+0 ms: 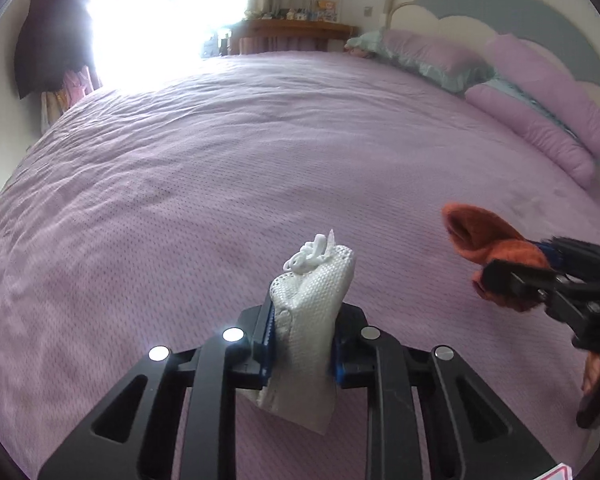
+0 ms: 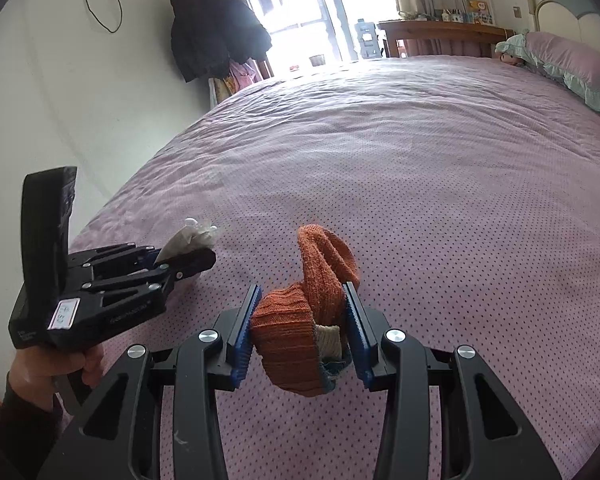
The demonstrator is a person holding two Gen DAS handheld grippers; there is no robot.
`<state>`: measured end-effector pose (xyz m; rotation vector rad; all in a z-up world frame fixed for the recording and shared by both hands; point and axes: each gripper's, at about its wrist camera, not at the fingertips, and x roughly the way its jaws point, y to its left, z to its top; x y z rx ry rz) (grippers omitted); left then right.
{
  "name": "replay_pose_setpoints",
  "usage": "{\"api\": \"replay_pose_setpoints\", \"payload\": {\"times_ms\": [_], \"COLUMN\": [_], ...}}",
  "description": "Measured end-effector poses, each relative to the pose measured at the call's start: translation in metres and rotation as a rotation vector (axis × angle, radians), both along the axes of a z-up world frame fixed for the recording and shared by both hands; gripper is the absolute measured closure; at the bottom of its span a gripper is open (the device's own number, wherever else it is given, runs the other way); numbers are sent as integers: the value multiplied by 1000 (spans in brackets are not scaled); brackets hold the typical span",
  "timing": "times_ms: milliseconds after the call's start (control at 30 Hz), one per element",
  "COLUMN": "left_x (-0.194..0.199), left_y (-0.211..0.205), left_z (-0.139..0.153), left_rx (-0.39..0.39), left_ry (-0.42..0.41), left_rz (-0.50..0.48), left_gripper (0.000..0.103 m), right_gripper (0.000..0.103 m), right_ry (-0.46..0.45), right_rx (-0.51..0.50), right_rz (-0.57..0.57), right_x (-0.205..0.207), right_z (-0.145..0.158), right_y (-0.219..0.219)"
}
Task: Collect trash
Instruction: 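Carry both to the yellow bucket and open both grippers to drop them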
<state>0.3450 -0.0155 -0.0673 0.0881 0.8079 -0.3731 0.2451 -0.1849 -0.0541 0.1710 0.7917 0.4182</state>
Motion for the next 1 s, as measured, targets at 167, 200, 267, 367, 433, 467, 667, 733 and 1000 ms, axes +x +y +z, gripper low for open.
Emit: {"api": "replay_pose_setpoints", "payload": {"times_ms": [167, 200, 267, 367, 433, 467, 667, 733, 1000], "left_x": [-49, -56, -75, -103, -121, -130, -193, -214, -292], "left_y": [-9, -12, -18, -28, -35, -39, -72, -86, -162], "left_z": [17, 19, 25, 31, 34, 35, 37, 34, 7], "left_rx": [-56, -63, -74, -88, -91, -98, -125, -139, -164], "left_ry": [-28, -28, -24, -28, -31, -30, -40, -31, 50], "left_rz": [-42, -51, -81, -115, -130, -142, -236, -273, -476], "left_gripper": [81, 81, 81, 81, 81, 81, 81, 81, 81], "right_gripper": [63, 63, 63, 63, 63, 63, 63, 63, 63], "right_ry": [-5, -7, -14, -35, -52, -59, -81, -72, -33], "right_rx": [10, 14, 16, 28, 38, 41, 57, 47, 34], "right_rz": [24, 32, 41, 41, 37, 31, -32, -66, -229], "right_x": [-30, -39, -55, -88, -114, -126, -212, -241, -344], "right_z": [7, 9, 12, 19, 23, 25, 28, 24, 1], "right_y": [-3, -4, -6, -13, -19, -25, -68, -85, -145]}}
